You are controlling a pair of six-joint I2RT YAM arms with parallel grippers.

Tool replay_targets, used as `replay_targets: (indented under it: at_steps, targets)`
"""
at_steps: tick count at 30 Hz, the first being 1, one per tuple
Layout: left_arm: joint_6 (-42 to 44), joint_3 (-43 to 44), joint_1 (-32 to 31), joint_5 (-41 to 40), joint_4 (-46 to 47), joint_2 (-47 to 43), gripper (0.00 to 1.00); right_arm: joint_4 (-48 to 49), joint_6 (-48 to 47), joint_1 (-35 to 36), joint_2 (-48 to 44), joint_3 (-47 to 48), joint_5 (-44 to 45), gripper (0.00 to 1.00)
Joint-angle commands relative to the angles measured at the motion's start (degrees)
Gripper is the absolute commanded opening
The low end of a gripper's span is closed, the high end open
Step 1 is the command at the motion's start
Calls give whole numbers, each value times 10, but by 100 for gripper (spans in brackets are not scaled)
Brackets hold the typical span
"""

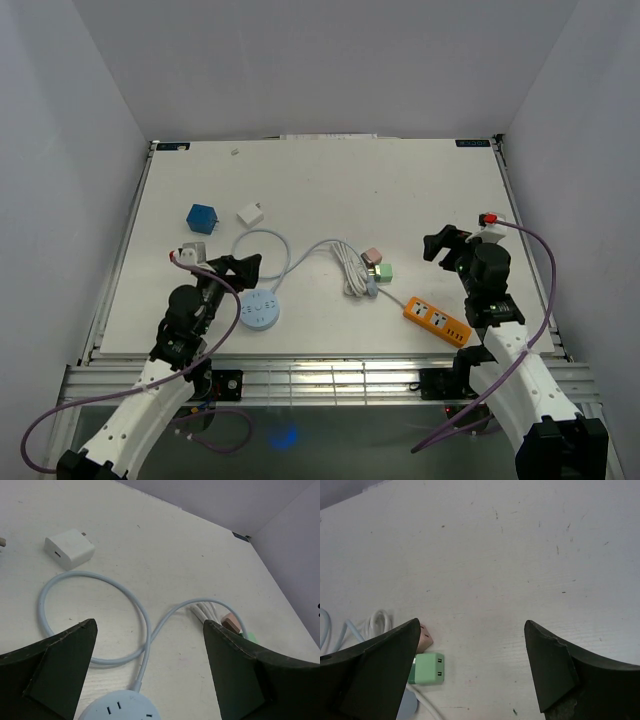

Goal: Insert the plug

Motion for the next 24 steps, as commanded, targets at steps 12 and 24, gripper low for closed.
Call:
replay_targets:
  at_steps: [12,24]
  targets:
    - [-142,112,1,-164,-91,178,98,26,13,0,10,-3,3,89]
    - [-130,290,1,-139,-192,321,98,37,20,0,-5,-14,-8,89]
